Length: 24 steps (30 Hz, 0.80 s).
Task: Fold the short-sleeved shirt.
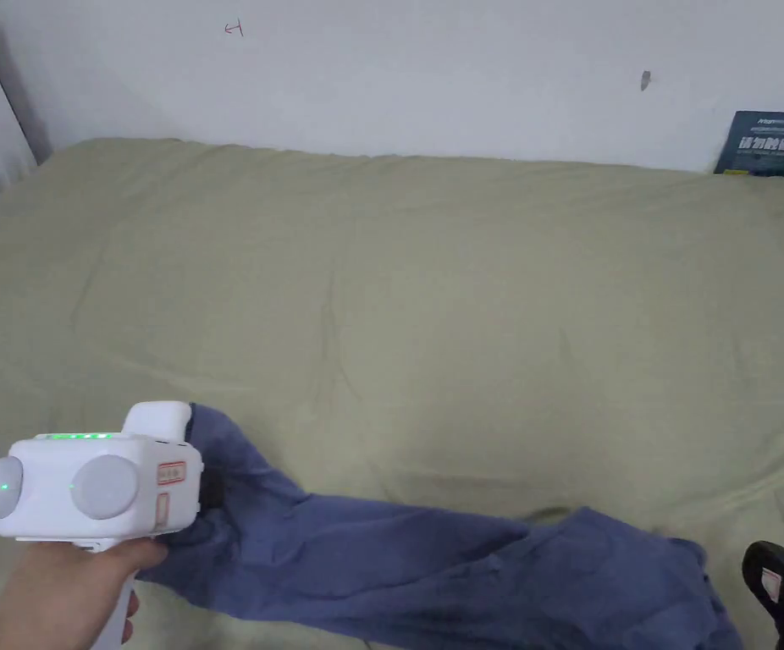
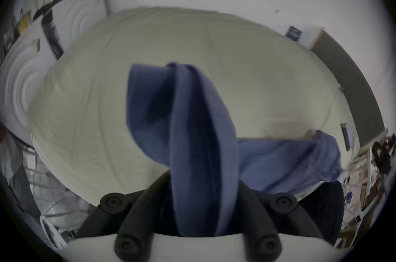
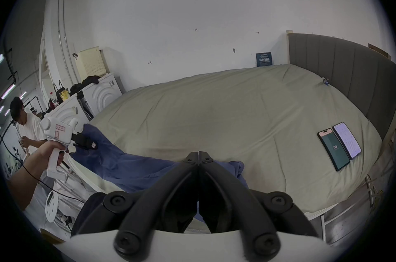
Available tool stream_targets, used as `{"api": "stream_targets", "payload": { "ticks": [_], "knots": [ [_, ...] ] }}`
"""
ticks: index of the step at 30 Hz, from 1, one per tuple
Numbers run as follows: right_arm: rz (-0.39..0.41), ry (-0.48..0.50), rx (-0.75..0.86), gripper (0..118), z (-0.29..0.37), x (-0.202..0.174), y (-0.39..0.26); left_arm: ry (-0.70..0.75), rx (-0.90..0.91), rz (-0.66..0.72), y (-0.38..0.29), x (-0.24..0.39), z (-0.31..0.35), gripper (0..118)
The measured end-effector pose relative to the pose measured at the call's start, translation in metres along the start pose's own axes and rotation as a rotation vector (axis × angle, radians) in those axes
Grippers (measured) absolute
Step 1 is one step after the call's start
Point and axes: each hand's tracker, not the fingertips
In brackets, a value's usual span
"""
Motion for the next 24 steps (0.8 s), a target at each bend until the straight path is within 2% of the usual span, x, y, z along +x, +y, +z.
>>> {"api": "stream_targets", "payload": {
  "ticks": [3, 5, 7, 9, 10, 11, 12, 13, 14, 15, 17, 20, 21, 22, 24],
  "knots": [
    [-0.005, 0.005, 0.018, 0, 0.004, 0.002, -0.001, -0.101, -0.028, 0.008, -0.007, 0.055, -0.010, 1],
    [-0.012, 0.009, 0.027, 0, 0.008, 0.004, -0.003, -0.156, -0.080, -0.019, -0.018, 0.079, -0.051, 1],
    [-0.028, 0.012, 0.031, 0, 0.011, 0.008, -0.006, -0.183, -0.131, 0.017, -0.031, 0.107, -0.080, 1],
    [-0.045, 0.012, 0.031, 0, 0.013, 0.011, -0.009, -0.106, -0.151, 0.033, -0.041, 0.125, -0.104, 6],
    [-0.054, 0.009, 0.033, 0, 0.014, 0.013, -0.011, -0.068, -0.166, 0.019, -0.044, 0.127, -0.116, 16],
    [-0.065, 0.005, 0.039, 0, 0.016, 0.015, -0.012, -0.080, -0.184, 0.024, -0.044, 0.125, -0.123, 34],
    [-0.075, 0.002, 0.045, 0, 0.018, 0.016, -0.013, -0.124, -0.174, 0.033, -0.044, 0.125, -0.114, 69],
    [-0.081, 0.003, 0.049, 0, 0.020, 0.017, -0.012, -0.228, -0.149, 0.070, -0.040, 0.122, -0.105, 91],
    [-0.081, 0.003, 0.049, 0, 0.021, 0.018, -0.012, -0.256, -0.143, 0.083, -0.035, 0.121, -0.091, 99],
    [-0.079, 0.000, 0.050, 0, 0.022, 0.019, -0.012, -0.238, -0.104, 0.052, -0.031, 0.118, -0.075, 99],
    [-0.074, -0.006, 0.053, 0, 0.024, 0.021, -0.012, -0.298, 0.038, -0.050, -0.022, 0.108, -0.035, 99],
    [-0.074, -0.011, 0.056, 0, 0.025, 0.024, -0.013, -0.122, 0.111, -0.143, -0.019, 0.083, -0.011, 99],
    [-0.074, -0.014, 0.055, 0, 0.025, 0.024, -0.013, -0.071, 0.140, -0.151, -0.020, 0.076, -0.012, 90],
    [-0.078, -0.017, 0.051, 0, 0.025, 0.024, -0.014, -0.038, 0.144, -0.131, -0.022, 0.069, -0.019, 72],
    [-0.093, -0.017, 0.040, 0, 0.022, 0.025, -0.018, -0.158, 0.069, -0.055, -0.024, 0.067, -0.038, 14]
  ]
}}
